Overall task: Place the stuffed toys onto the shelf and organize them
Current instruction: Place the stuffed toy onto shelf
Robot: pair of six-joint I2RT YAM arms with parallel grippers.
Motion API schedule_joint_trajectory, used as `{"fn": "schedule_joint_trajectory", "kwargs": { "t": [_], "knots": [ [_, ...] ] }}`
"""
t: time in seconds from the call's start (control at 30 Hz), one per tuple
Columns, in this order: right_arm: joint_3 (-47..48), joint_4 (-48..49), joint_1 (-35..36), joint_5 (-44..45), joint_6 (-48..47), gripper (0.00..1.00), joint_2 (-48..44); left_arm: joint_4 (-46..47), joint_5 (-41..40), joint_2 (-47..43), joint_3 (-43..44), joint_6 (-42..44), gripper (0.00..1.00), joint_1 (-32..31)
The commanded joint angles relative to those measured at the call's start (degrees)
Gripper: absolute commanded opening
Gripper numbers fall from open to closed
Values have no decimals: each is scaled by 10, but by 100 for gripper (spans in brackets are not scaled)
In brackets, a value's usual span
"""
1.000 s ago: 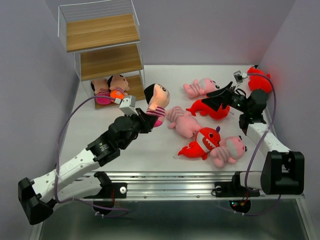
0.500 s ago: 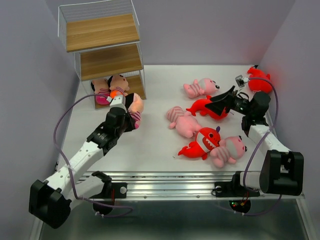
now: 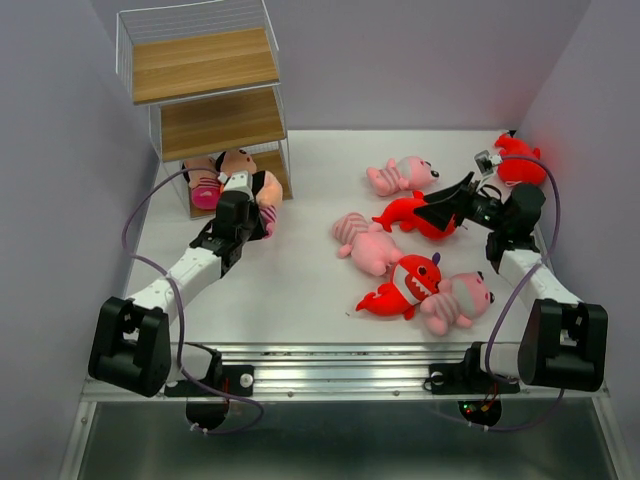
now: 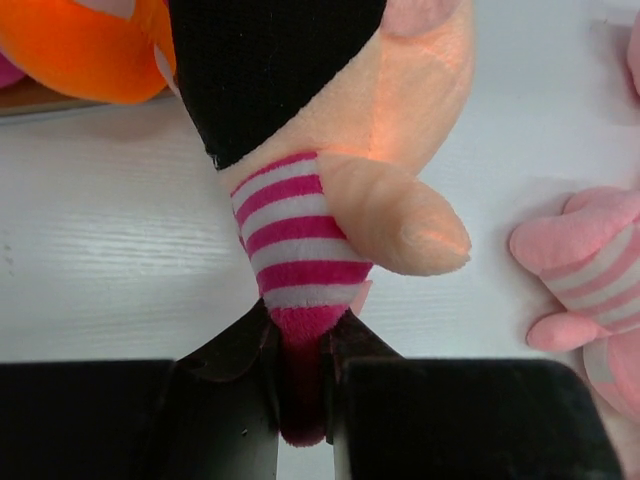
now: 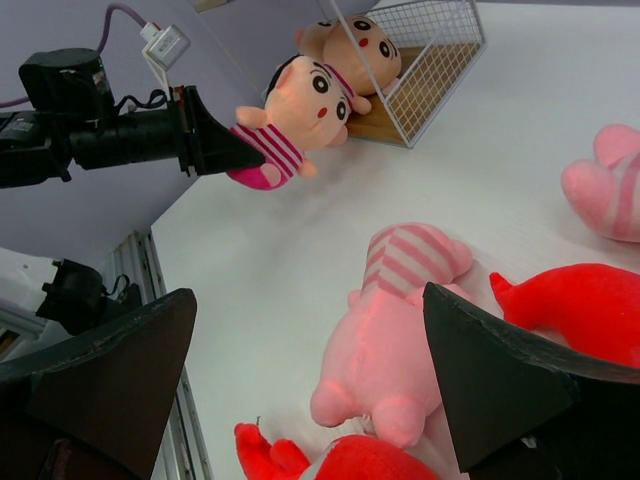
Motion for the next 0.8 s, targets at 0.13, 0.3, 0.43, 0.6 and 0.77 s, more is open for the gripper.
{"fn": "schedule_joint_trajectory", "kwargs": {
  "t": [0.13,0.3,0.43,0.6,0.77],
  "knots": [
    [6,17,-11,-16,4,100,6,96,-17,46,66,26,0,18],
    [5,18,-16,-18,7,100,5,101,-26,79,93,31,0,32],
    [4,23,-16,-19,10,100,6,103,-19,109,131,43,0,35],
    [4,25,-22,-19,11,100,7,105,-11,147,167,52,0,35],
    [3,28,-22,-20,13,100,10,109,-7,178,189,52,0,35]
  ]
}}
